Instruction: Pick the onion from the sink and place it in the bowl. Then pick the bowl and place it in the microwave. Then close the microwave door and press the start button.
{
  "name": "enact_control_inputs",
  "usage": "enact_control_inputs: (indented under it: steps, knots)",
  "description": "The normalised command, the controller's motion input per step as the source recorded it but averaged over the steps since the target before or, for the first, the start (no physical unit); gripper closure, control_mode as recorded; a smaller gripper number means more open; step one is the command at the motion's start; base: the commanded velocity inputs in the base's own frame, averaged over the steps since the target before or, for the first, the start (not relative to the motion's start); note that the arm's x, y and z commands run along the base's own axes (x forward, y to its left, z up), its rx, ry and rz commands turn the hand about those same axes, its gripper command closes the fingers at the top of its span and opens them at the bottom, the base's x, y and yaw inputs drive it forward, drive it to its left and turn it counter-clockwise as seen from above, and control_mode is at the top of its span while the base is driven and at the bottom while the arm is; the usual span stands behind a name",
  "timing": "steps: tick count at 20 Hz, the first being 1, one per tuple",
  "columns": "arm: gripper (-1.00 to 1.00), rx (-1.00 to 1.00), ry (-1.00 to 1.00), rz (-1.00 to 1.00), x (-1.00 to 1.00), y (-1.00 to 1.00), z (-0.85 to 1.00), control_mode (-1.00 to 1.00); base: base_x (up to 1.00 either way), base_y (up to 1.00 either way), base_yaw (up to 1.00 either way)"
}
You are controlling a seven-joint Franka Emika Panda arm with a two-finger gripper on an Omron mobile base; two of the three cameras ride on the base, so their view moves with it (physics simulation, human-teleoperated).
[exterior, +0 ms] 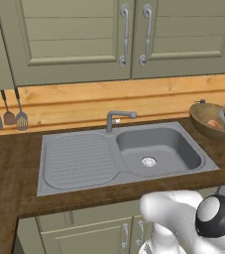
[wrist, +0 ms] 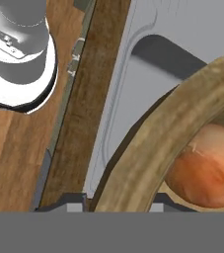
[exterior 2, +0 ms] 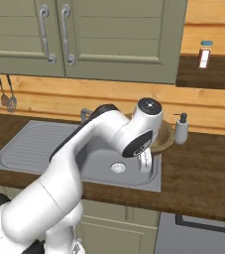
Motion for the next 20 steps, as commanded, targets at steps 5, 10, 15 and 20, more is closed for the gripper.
enact_control_inputs:
  steps: [5, 10, 15, 20]
  knots:
    - [1.0, -0.01, -0.19, 0.01, -0.09, 0.74, 0.09, -1.0, 0.0, 0.0, 0.0]
    - [1.0, -0.01, -0.06, 0.0, -0.01, 0.67, 0.13, -1.0, 0.0, 0.0, 0.0]
    - [1.0, -0.03, -0.07, 0.0, -0.22, 0.28, 0.37, -1.0, 0.0, 0.0, 0.0]
    - [1.0, -0.02, -0.02, 0.0, -0.23, 0.33, 0.39, -1.0, 0.0, 0.0, 0.0]
